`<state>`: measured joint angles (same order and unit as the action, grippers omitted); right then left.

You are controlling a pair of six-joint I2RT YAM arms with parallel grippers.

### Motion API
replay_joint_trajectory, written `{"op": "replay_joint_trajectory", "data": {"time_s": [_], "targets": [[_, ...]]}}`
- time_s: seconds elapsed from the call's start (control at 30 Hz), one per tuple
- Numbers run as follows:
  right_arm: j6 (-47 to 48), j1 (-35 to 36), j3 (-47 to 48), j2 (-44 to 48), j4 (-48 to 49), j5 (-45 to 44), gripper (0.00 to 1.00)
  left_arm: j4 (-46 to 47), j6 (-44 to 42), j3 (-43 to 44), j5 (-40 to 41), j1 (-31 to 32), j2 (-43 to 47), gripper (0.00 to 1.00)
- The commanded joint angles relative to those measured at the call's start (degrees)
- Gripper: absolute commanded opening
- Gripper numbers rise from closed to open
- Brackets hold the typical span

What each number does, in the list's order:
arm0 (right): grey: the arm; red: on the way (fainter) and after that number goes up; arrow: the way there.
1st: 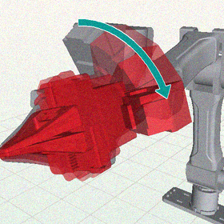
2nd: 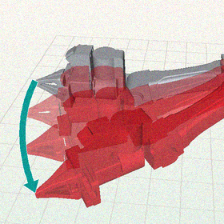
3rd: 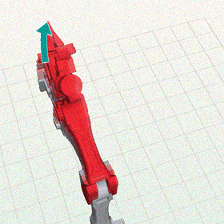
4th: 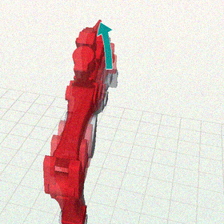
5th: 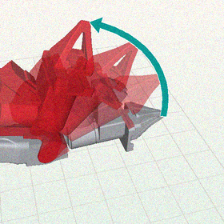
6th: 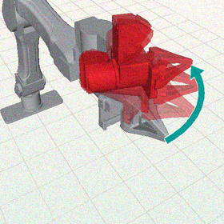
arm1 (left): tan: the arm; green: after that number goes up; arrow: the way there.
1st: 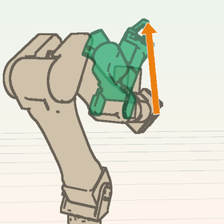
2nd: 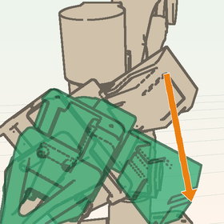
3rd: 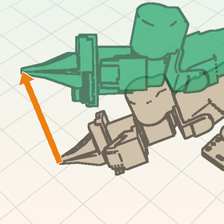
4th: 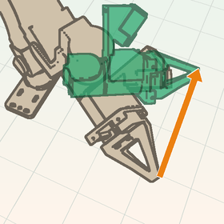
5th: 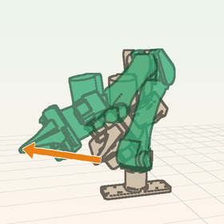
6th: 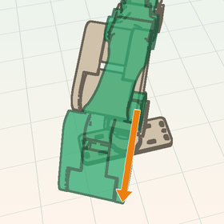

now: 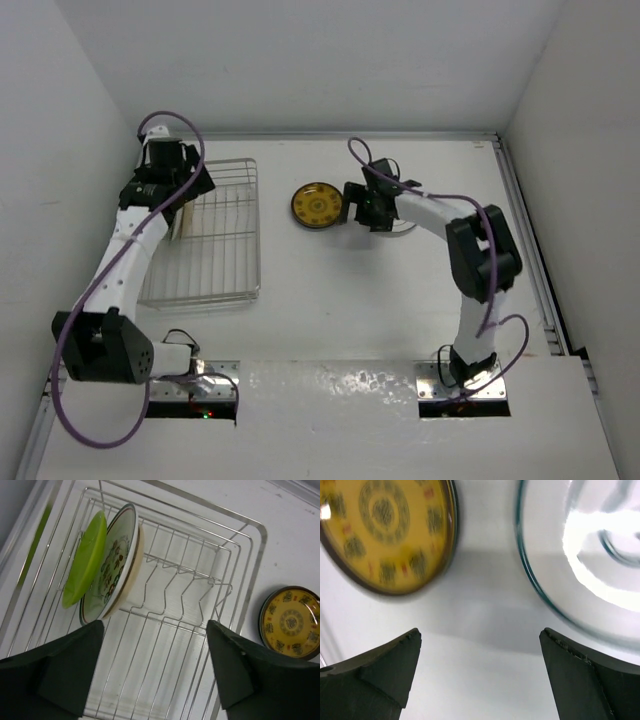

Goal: Unload the plates from the dish rack

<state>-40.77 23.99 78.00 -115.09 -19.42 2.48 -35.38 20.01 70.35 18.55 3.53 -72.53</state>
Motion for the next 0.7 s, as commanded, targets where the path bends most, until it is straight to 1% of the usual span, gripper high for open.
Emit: {"op": "replay_joint_trajectory", "data": {"time_s": [0.0,0.03,0.07,0.1,0.17,0.2,0.23,0.27,0.37,0.43,0.67], "targets": [[3.77,-0.17,-8.69,12.85,2.36,-2.66,0.99,2.51,-3.13,3.91,-9.04,-4.92,-4.97,0.76],[4.64,-0.17,-10.57,14.87,3.85,-0.13,0.99,2.42,-3.57,5.40,-10.10,-6.15,-5.77,0.69],[5.00,-0.17,-12.76,18.55,4.56,0.85,0.99,2.68,-4.01,5.94,-11.15,-7.30,-6.56,0.68],[5.26,0.00,-16.87,20.24,5.26,1.64,0.99,1.98,-4.54,6.64,-10.81,-7.66,-8.05,0.66],[5.97,0.18,-22.24,24.88,7.20,3.05,0.99,1.36,-5.07,8.66,-10.11,-8.10,-9.64,0.62],[6.06,0.09,-23.84,26.22,7.73,3.67,0.99,1.10,-5.33,8.93,-9.85,-8.10,-10.95,0.58],[6.23,0.18,-25.25,27.45,9.04,4.72,0.99,0.92,-5.42,9.19,-9.67,-8.10,-11.57,0.48],[6.23,0.18,-27.87,28.59,9.57,5.25,0.99,0.75,-5.51,9.02,-9.93,-8.10,-11.84,0.44],[6.93,0.27,-30.70,31.76,10.19,5.52,0.99,1.80,-5.68,7.27,-10.98,-8.10,-11.76,0.41],[7.11,0.18,-31.32,32.38,10.19,5.34,0.99,2.68,-5.86,6.65,-9.85,-8.19,-11.14,0.41],[6.41,0.36,-32.82,32.03,11.60,7.45,0.99,0.13,-6.65,9.63,-5.98,-8.19,-13.86,0.41]]}}
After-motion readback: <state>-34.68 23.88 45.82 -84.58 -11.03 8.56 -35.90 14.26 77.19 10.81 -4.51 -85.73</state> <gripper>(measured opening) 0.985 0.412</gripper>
